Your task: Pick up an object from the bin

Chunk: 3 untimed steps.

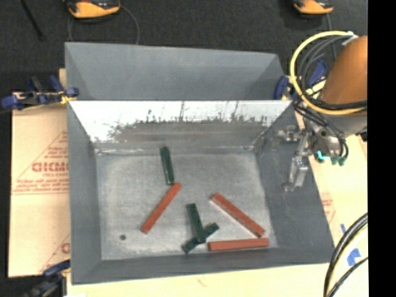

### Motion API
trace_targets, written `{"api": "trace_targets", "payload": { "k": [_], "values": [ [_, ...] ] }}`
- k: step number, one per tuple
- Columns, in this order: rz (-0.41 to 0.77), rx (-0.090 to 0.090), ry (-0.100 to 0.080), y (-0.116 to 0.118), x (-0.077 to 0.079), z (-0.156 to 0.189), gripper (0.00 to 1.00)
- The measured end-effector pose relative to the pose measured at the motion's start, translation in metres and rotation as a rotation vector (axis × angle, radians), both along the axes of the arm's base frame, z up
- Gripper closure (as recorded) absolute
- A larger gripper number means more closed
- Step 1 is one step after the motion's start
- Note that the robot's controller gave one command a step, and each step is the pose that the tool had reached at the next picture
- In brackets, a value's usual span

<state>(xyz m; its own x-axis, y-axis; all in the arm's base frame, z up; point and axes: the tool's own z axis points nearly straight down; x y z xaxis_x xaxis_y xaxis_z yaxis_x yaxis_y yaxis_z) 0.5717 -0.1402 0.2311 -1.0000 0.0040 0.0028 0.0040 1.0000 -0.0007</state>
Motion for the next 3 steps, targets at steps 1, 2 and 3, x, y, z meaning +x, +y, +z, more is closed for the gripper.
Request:
{"api": "trace_targets", "payload": {
  "k": [1, 2, 3],
  "values": [
    [0.059, 0.003, 0.005, 0.031, -0.072, -0.127, 0.0],
    [0.08, 0.001, -0.005, 0.065, -0.05, -0.162, 0.0],
    [0.081, -0.002, -0.007, 0.062, -0.05, -0.16, 1.0]
  ]
}}
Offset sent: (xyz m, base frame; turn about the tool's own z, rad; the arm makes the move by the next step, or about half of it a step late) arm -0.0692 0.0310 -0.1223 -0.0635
